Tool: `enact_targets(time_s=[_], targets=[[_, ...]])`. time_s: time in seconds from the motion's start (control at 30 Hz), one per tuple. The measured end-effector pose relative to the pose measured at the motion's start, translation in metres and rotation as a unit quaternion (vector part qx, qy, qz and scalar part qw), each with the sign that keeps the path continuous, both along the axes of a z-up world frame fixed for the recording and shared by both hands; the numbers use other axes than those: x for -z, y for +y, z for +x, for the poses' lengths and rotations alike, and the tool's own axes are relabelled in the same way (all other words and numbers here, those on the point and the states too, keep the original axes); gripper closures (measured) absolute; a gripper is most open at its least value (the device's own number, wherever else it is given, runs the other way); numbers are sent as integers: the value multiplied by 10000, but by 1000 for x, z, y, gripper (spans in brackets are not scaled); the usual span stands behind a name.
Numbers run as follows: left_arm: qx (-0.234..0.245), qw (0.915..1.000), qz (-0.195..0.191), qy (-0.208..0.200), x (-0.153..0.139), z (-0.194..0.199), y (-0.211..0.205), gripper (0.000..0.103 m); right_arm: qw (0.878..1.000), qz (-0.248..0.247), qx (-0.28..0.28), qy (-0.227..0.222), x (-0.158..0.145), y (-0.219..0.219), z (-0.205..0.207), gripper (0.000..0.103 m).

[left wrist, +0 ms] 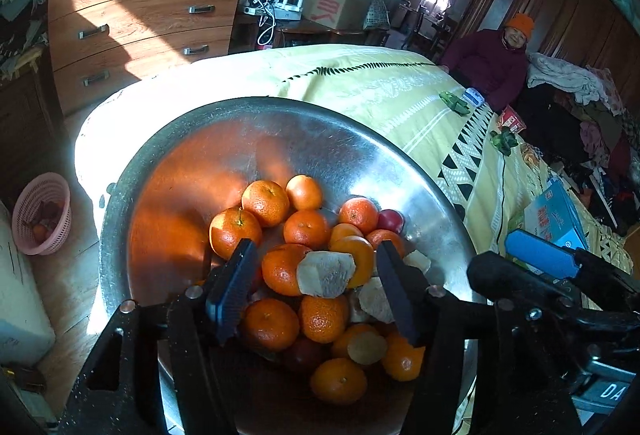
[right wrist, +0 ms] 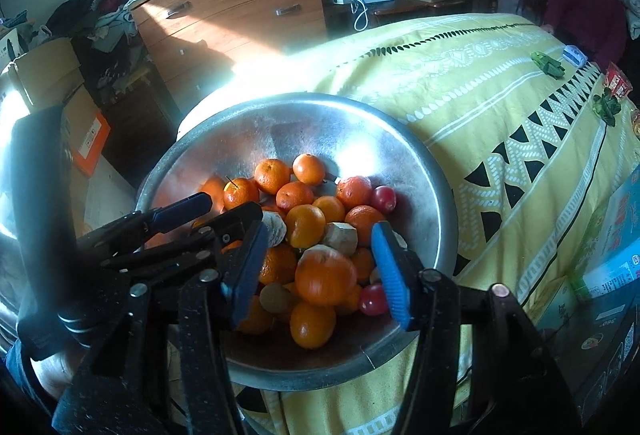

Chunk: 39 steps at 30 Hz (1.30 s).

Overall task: Organize fruits
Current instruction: 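Carry the kiwi and orange into the steel bowl and open both tools, then move both open tools back over the fruit cluster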

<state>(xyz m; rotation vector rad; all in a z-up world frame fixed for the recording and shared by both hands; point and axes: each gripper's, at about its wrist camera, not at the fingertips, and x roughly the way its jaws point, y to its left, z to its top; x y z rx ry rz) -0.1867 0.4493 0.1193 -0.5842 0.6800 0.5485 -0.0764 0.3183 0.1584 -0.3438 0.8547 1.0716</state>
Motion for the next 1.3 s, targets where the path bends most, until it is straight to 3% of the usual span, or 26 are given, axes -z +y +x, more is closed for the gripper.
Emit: enact_targets(time_s=[0.07, 0.27, 0.43, 0.57, 0.7, 0.83, 0.9, 1.07, 1.17, 1.3], targets=[[-30, 10000, -26, 31, 1, 0, 1, 40, 10000, 65, 40, -19, -5, -3, 1, 28], [-59, 10000, 20, 35, -5, -1, -3, 40, 9996, 248, 78, -78, -21, -11, -4, 26], [4, 9995, 253, -174, -31, -7, -19, 40, 9987, 461, 95, -183, -40, -27, -15, 26], [265, 9971, 524, -487, -62, -12, -46, 40, 9937, 1041, 207, -364, -63, -76, -34, 26], [680, 9915, 805, -763, -90, -10, -89, 40, 9855, 1461, 645, -565, -68, -157, -48, 27], [1223, 9837, 826, -1025, -107, -1, -137, 40, 9784, 1347, 1505, -437, -39, -249, -28, 27], [1548, 9783, 793, -1129, -111, 6, -164, 40, 9733, 1113, 2000, -184, -12, -295, -4, 45], [2281, 9651, 799, -1005, -105, 27, -223, 40, 9435, 518, 3248, 396, 57, -392, 55, 57], [2559, 9602, 775, -803, -93, 41, -248, 40, 9299, 364, 3574, 786, 88, -414, 83, 59], [2745, 9564, 772, -632, -80, 50, -266, 40, 9328, 130, 3512, 806, 110, -408, 101, 61]])
